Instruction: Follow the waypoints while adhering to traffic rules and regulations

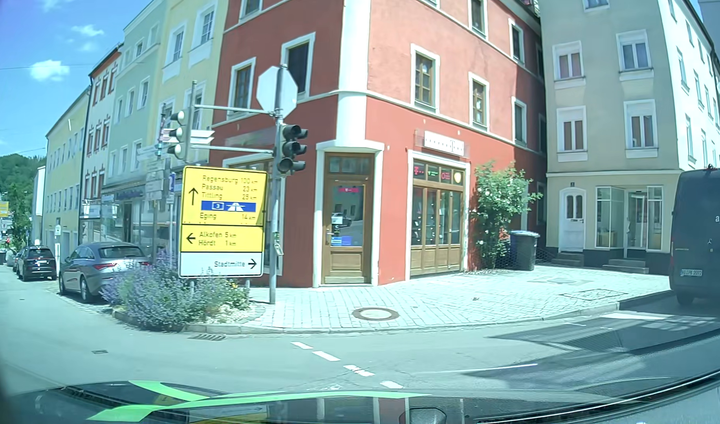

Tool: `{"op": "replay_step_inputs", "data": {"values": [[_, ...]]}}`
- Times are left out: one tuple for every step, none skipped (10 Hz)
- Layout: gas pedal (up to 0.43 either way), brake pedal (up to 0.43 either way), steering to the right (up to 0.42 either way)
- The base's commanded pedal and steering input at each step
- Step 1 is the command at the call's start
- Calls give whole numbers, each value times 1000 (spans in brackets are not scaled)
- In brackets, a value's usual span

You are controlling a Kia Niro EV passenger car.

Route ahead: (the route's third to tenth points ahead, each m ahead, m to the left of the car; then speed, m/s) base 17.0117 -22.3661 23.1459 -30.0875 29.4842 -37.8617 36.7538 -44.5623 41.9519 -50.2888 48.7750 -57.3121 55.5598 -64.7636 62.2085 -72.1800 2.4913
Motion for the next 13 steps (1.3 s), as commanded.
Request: {"op": "replay_step_inputs", "data": {"values": [[0,0,570],[0,0,573],[0,0,574],[20,0,574],[20,0,574],[20,0,574],[20,0,574],[39,0,574],[28,0,574],[28,0,569],[28,0,557],[39,0,544],[67,0,534]]}}
